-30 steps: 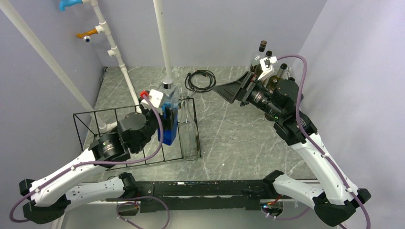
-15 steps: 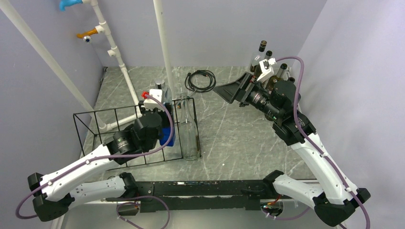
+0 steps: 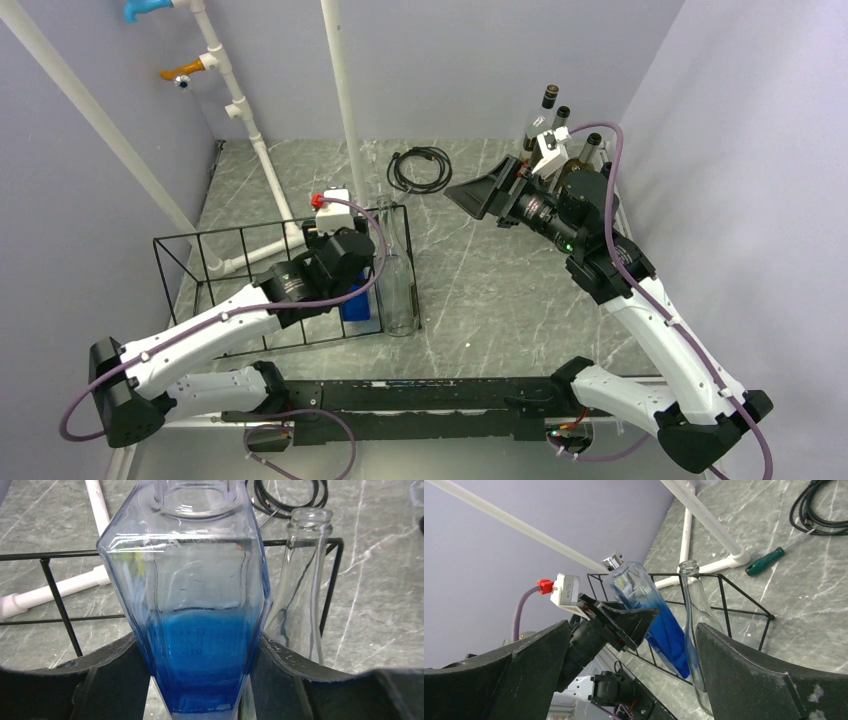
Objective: Put the wine bottle on the wine rack
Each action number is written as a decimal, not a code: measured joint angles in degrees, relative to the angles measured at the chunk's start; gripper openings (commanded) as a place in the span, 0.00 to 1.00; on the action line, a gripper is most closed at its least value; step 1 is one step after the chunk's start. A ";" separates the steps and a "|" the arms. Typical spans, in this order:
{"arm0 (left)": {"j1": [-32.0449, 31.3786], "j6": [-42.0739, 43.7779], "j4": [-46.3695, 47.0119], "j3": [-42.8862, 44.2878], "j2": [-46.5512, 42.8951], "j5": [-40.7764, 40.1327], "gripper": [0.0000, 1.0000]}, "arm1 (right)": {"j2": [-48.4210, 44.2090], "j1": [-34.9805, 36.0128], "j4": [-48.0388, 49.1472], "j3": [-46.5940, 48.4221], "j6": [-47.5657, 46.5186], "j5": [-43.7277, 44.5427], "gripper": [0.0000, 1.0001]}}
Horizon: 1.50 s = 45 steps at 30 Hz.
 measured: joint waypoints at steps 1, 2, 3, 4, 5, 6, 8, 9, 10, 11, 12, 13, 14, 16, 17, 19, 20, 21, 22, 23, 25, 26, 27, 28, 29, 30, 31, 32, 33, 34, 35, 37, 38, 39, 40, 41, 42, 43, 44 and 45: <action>0.17 -0.26 -0.20 0.00 0.72 0.13 0.00 | 0.00 0.00 -0.17 -0.20 -0.02 0.28 1.00; 0.48 -0.66 -0.48 0.02 1.49 0.44 0.00 | 0.00 0.00 -0.46 -0.26 -0.04 0.57 1.00; 0.92 -1.33 -0.98 0.13 2.34 0.79 0.00 | 0.00 0.00 -0.59 -0.26 -0.11 0.76 1.00; 1.40 -1.97 -1.53 0.28 3.17 1.27 0.00 | 0.00 0.00 -0.59 -0.26 -0.15 0.98 1.00; 1.86 -2.75 -2.16 0.50 3.96 1.77 0.00 | -0.02 0.00 -0.61 -0.26 -0.17 1.01 1.00; 2.38 -3.41 -2.75 0.76 4.79 2.38 0.00 | -0.02 0.00 -0.63 -0.26 -0.20 1.05 1.00; 3.48 -5.16 -3.98 1.25 6.47 3.87 0.00 | -0.02 0.00 -0.90 -0.26 -0.17 1.18 1.00; 4.02 -5.88 -4.52 1.53 7.23 4.61 0.00 | -0.02 0.00 -1.09 -0.26 -0.17 1.20 1.00; 4.57 -6.54 -5.20 1.75 7.89 5.31 0.00 | -0.04 0.00 -1.29 -0.26 -0.17 1.22 1.00; 5.18 -7.17 -5.62 1.95 8.44 6.03 0.00 | -0.07 0.00 -1.46 -0.28 -0.17 1.27 1.00; 5.81 -7.69 -5.88 2.01 8.90 6.86 0.00 | -0.11 0.00 -1.77 -0.28 -0.17 1.36 1.00; 6.56 -8.41 -6.23 2.12 9.22 7.78 0.00 | -0.15 0.00 -2.12 -0.28 -0.17 1.44 1.00; 7.08 -8.96 -6.64 2.25 9.35 8.63 0.00 | -0.17 0.00 -2.40 -0.28 -0.20 1.62 1.00; 8.37 -9.94 -7.69 2.97 9.77 10.27 0.03 | -0.26 0.00 -2.91 -0.28 -0.20 2.05 1.00; 8.85 -10.34 -7.98 3.39 10.01 10.91 0.06 | -0.26 0.00 -2.99 -0.28 -0.20 2.21 1.00; 9.86 -11.06 -8.68 4.46 10.91 12.44 0.12 | -0.26 0.00 -3.02 -0.28 -0.22 2.34 1.00; 10.27 -11.43 -8.85 4.94 11.41 13.00 0.15 | -0.26 0.00 -3.06 -0.28 -0.22 2.34 1.00; 10.73 -11.72 -9.20 5.51 12.00 13.49 0.17 | -0.26 0.00 -3.08 -0.28 -0.22 2.34 1.00; 11.10 -11.98 -9.40 5.90 12.48 13.81 0.19 | -0.26 0.00 -3.13 -0.28 -0.20 2.34 1.00; 11.50 -12.31 -9.64 6.29 12.92 14.21 0.22 | -0.26 0.00 -3.21 -0.28 -0.20 2.36 1.00; 12.28 -13.03 -9.86 6.69 13.40 14.95 0.29 | -0.26 0.00 -3.50 -0.28 -0.24 2.49 1.00; 12.61 -13.27 -9.97 6.80 13.53 15.32 0.36 | -0.26 0.00 -3.54 -0.28 -0.35 2.64 1.00; 12.85 -13.42 -10.03 6.86 13.64 15.52 0.44 | -0.26 0.00 -3.56 -0.28 -0.46 2.75 1.00; 13.07 -13.46 -10.05 6.91 13.64 15.80 0.52 | -0.26 0.00 -3.63 -0.28 -0.63 2.86 1.00; 13.16 -13.51 -10.14 6.95 13.64 16.02 0.59 | -0.26 0.00 -3.67 -0.28 -0.76 2.95 1.00; 13.25 -13.57 -10.21 7.02 13.64 16.26 0.65 | -0.26 0.00 -3.72 -0.28 -0.87 3.13 1.00; 13.29 -13.60 -10.40 7.13 13.64 16.44 0.71 | -0.24 0.00 -3.82 -0.28 -1.09 3.28 1.00; 13.35 -13.57 -10.47 7.17 13.66 16.59 0.77 | -0.24 0.00 -3.91 -0.28 -1.25 3.37 1.00; 13.40 -13.57 -10.51 7.19 13.66 16.76 0.83 | -0.24 0.00 -3.91 -0.28 -1.31 3.58 1.00; 13.51 -13.68 -10.36 7.19 13.66 17.09 0.88 | -0.20 0.00 -3.91 -0.28 -1.44 3.76 1.00; 13.55 -13.84 -10.14 7.21 13.66 17.35 0.92 | -0.20 0.00 -3.91 -0.31 -1.46 3.76 1.00; 13.66 -14.23 -9.97 7.28 13.66 17.46 0.99 | -0.20 0.00 -3.91 -0.52 -1.46 3.80 1.00; 13.73 -14.40 -9.97 7.41 13.64 17.44 0.99 | -0.20 0.00 -4.02 -0.63 -1.51 3.87 1.00; 13.73 -14.40 -9.94 7.52 13.64 17.44 0.99 | -0.20 0.00 -4.20 -0.68 -1.62 4.02 1.00; 13.75 -14.38 -9.90 7.61 13.62 17.44 0.99 | -0.20 0.00 -4.66 -0.70 -1.79 4.26 1.00; 13.75 -14.40 -9.86 7.74 13.53 17.44 1.00 | -0.22 0.00 -5.27 -0.70 -2.14 4.74 1.00; 13.75 -14.38 -9.81 7.82 13.46 17.42 1.00 | -0.26 0.00 -5.66 -0.68 -2.34 5.16 1.00; 13.75 -14.27 -9.66 7.93 13.31 17.42 1.00 | -0.28 0.00 -6.10 -0.68 -2.67 5.70 1.00; 13.75 -14.16 -9.57 8.07 13.09 17.42 1.00 | -0.28 0.00 -6.51 -0.70 -2.97 5.99 1.00; 13.75 -13.92 -9.53 8.24 12.83 17.42 1.00 | -0.31 0.00 -7.02 -0.70 -3.32 6.82 1.00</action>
